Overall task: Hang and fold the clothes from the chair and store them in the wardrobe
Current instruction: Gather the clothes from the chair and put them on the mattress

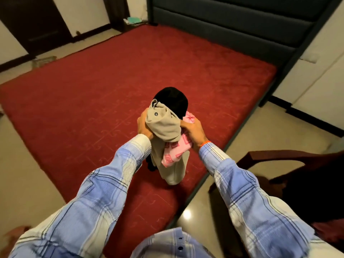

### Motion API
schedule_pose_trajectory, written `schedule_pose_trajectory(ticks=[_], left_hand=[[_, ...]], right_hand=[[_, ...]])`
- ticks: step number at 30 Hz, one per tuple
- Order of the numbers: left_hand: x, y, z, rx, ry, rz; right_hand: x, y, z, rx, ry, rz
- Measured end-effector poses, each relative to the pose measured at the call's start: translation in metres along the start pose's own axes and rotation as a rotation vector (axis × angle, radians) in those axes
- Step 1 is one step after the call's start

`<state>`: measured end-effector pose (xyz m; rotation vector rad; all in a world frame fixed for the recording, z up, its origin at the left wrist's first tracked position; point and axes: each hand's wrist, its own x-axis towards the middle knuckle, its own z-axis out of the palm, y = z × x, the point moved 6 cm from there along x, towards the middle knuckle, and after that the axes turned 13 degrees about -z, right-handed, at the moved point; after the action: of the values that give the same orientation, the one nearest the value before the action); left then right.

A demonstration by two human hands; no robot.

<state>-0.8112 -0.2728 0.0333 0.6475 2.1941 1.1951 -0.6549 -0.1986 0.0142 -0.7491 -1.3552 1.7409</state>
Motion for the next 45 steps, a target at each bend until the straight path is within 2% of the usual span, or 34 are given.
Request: schedule_pose_trajectory(ticks=[6,8,10,13,15,18,24,31,36,45], left_hand=[[0.064,-0.019,-0.059,0.023,0.122,0.003],[0.074,-0.033,-0.064,-0.010,0.104,-0.042],[0.085,-0.057,-0.065,0.050,0.026,-0.210],[0.091,-0.116,-0.063,0.403,-0.080,-0.506],[0.082,-0.144,-0.062,0.455,-0.142,-0.586],[0.072,-0.167,-0.053,0.414,-0.191,-0.593],[0.060,-0.158,-0.038,0.246,-0.127,-0.522],[0.024,-0.106,-0.002,0.226,-0.141,-0.328],[-0.025,-0.053,0.060,0.191,-0.180,-0.177],[-0.170,0.029,0.232,0.300,-0.424,0.056]], right_hand=[[0.058,0.039,0.072,-0.010,-0.060,0.044],[0.070,0.052,0.081,-0.080,-0.058,0.074],[0.080,0.073,0.087,-0.328,-0.104,0.128],[0.078,0.110,0.084,-0.840,-0.319,0.246],[0.067,0.130,0.078,-0.911,-0.386,0.316],[0.052,0.147,0.073,-0.903,-0.426,0.338],[0.034,0.128,0.064,-0.858,-0.365,0.241],[0.002,0.070,0.012,-0.775,-0.200,0.051],[-0.042,0.023,-0.065,-0.759,-0.065,-0.062],[-0.167,-0.046,-0.266,-0.740,0.321,-0.102]])
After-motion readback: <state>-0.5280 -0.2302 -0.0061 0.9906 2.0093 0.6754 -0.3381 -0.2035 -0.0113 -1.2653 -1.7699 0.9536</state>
